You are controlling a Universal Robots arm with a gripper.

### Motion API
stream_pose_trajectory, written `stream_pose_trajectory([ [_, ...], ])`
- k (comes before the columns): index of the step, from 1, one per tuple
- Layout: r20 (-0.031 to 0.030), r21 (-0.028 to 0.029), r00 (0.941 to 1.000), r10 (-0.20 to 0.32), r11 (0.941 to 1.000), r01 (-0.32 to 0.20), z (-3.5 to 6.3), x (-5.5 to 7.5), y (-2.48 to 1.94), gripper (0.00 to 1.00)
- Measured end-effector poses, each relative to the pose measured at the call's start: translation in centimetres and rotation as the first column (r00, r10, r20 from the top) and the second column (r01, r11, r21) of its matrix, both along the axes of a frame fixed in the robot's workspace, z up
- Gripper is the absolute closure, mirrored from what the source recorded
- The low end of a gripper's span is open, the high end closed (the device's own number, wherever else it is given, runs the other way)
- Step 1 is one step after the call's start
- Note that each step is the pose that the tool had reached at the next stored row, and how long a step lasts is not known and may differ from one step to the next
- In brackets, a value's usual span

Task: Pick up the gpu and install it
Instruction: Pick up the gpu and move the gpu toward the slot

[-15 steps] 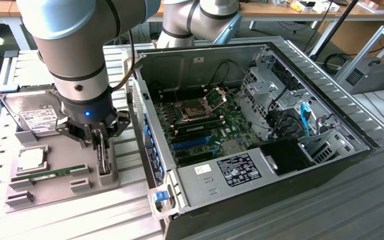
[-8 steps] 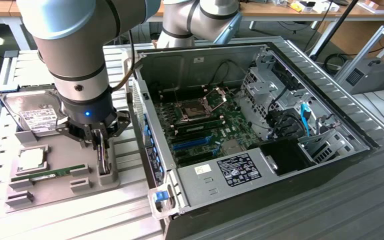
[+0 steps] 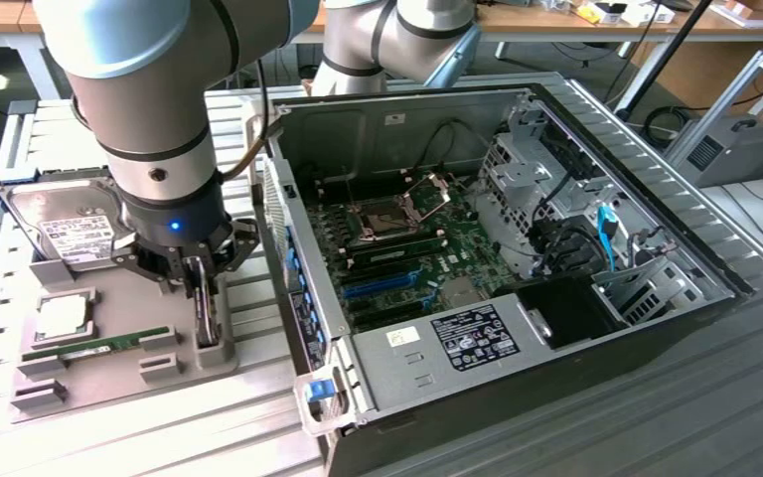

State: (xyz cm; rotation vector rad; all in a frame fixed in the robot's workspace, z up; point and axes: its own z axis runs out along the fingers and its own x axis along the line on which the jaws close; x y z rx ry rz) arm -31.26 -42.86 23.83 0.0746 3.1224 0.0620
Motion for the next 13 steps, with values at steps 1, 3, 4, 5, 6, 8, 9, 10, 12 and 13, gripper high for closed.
stream_pose_trajectory([
  [1, 0.0, 0.0, 1.0, 0.009, 1.0, -0.009, 0.0, 0.0, 0.0, 0.73],
  [3, 0.0, 0.0, 0.9999, 0.015, 0.9999, -0.015, 0.0, 0.0, 0.0, 0.73],
  [4, 0.0, 0.0, 0.9999, 0.016, 0.9999, -0.016, 0.0, 0.0, 0.0, 0.73],
  [5, 0.0, 0.0, 0.9999, 0.016, 0.9999, -0.016, 0.0, 0.0, 0.0, 0.73],
  [6, 0.0, 0.0, 0.9999, 0.016, 0.9999, -0.016, 0.0, 0.0, 0.0, 0.73],
  [8, 0.0001, 0.0, 0.9999, 0.017, 0.9999, -0.017, 0.0, 0.0, 0.0, 0.73],
  [9, 0.0, 0.0001, 0.9999, 0.017, 0.9999, -0.017, 0.0, 0.0, 0.0, 0.73],
  [10, 0.0, 0.0001, 0.9999, 0.017, 0.9999, -0.017, 0.0, 0.0, 0.0, 0.73],
  [12, 0.0, 0.0, 0.9999, 0.017, 0.9999, -0.017, 0.0, 0.0, 0.0, 0.73],
  [13, 0.0, 0.0, 0.9998, 0.017, 0.9998, -0.017, 0.0, 0.0, 0.0, 0.73],
])
